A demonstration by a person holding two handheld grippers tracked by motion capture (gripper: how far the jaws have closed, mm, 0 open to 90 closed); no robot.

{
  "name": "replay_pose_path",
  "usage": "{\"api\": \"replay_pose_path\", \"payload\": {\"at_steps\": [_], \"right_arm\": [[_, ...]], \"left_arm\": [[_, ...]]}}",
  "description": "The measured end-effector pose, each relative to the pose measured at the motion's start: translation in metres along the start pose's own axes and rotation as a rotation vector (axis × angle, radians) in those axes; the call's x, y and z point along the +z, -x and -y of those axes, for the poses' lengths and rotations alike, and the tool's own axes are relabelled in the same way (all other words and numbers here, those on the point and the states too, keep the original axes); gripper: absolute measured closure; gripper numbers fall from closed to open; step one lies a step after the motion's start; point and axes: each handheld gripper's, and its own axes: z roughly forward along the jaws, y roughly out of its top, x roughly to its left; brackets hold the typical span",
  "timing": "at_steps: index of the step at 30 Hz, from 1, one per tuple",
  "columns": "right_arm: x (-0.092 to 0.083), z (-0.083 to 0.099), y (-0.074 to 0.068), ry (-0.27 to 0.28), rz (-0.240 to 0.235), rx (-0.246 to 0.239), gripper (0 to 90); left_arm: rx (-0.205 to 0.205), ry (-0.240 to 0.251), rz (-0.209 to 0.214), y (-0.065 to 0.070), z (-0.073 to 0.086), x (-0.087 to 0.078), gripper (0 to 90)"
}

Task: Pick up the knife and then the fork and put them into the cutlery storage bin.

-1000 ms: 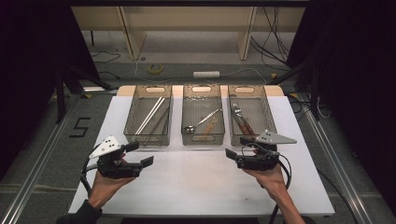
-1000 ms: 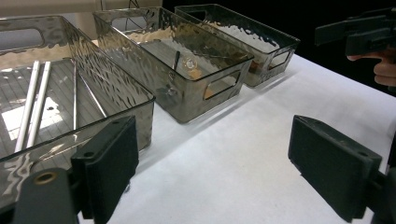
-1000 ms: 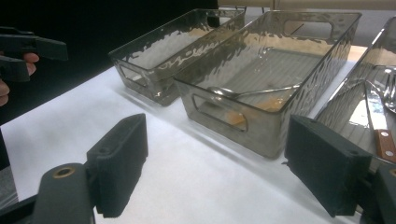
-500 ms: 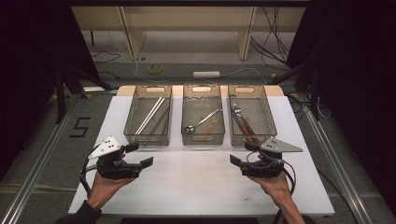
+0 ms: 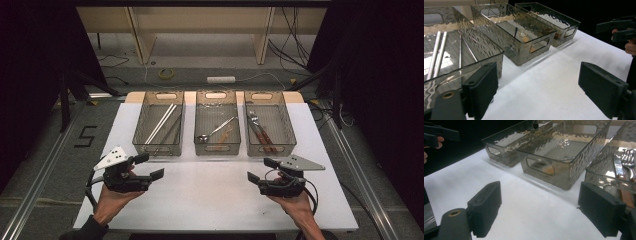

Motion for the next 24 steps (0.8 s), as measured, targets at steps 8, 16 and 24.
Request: {"api": "replay_pose_path", "payload": {"at_steps": [8, 16, 24], "right_arm": [[0.0001, 0.0064, 0.0007, -0.016, 0.001, 0.010, 19.7], [-0.0020, 0.0049, 0.0017, -0.004, 0.005, 0.009, 19.7], [-0.0022, 0.0048, 0.0020, -0.002, 0.009, 0.011, 19.7]], "left_arm": [[0.006, -0.003, 0.002, 0.0002, -0.0001, 0.0004, 15.7], [0.009, -0.006, 0.005, 0.0006, 0.0000, 0.0008, 15.7], [0.011, -0.007, 0.005, 0.0009, 0.0000, 0.0011, 15.7]]}}
